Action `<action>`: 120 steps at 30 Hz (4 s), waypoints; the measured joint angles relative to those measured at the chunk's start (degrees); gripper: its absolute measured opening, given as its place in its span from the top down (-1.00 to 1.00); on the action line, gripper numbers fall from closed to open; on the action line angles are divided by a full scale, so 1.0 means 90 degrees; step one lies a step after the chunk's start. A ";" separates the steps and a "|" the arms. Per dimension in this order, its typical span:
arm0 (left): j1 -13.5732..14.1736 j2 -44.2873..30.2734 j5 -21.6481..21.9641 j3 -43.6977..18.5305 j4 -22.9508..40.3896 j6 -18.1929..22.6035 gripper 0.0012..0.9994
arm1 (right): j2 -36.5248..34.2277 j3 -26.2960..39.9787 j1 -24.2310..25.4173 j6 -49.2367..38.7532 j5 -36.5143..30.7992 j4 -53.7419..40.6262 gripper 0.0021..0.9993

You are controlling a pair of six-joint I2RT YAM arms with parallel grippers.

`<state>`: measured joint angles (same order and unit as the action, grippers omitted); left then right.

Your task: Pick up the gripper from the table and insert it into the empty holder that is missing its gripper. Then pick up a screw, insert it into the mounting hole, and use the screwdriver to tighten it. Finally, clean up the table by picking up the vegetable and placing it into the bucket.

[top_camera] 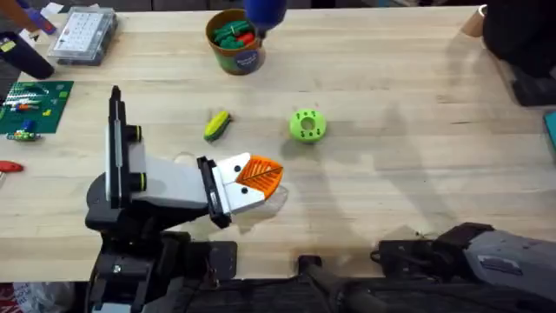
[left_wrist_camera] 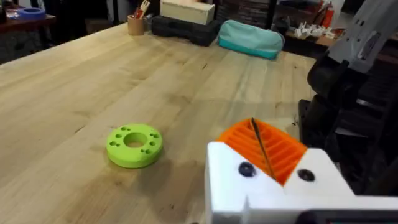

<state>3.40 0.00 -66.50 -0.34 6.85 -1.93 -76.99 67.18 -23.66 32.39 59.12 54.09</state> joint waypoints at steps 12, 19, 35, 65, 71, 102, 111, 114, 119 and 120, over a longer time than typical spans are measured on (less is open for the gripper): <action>0.0000 0.0001 0.0000 0.0000 0.0000 0.0002 0.99 | -0.0002 0.0000 -0.0230 -0.0126 0.0433 -0.0008 0.96; 0.0000 0.0001 0.0000 0.0000 0.0000 0.0000 0.99 | -0.0002 0.0000 -0.0351 -0.0309 0.0456 -0.0008 0.96; 0.0000 0.0001 -0.0004 0.0000 0.0000 0.0000 0.99 | -0.0048 -0.1206 -0.0651 -0.0435 0.0407 0.1292 0.96; 0.0000 -0.0001 -0.0017 0.0000 0.0002 0.0000 0.99 | -0.0059 -0.1911 -0.1262 -0.0239 0.0198 0.1685 0.96; 0.0000 0.0000 -0.0017 0.0000 0.0002 0.0000 0.99 | -0.0245 -0.1923 -0.1378 -0.0239 0.0198 0.1700 0.96; 0.0000 0.0001 -0.0017 0.0000 0.0002 0.0001 0.99 | -0.0376 -0.2239 -0.1620 -0.0279 0.0305 0.1944 0.96; 0.0000 0.0000 -0.0017 0.0000 0.0002 0.0000 0.99 | -0.0375 -0.2334 -0.1620 -0.0517 0.0322 0.1925 0.96; 0.0000 0.0001 -0.0017 0.0000 0.0002 0.0000 0.99 | -0.0377 -0.2334 -0.1620 -0.0579 0.0322 0.1915 0.96; 0.0000 0.0001 -0.0017 0.0000 0.0002 0.0000 0.99 | -0.0516 -0.2334 -0.1620 -0.0628 0.0319 0.1934 0.96; 0.0000 0.0001 -0.0017 0.0000 0.0002 0.0000 0.99 | -0.0558 -0.2334 -0.1620 -0.0632 0.0319 0.1932 0.96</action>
<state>3.40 0.01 -66.65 -0.34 6.87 -1.93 -82.01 46.17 -38.24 26.70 62.00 71.48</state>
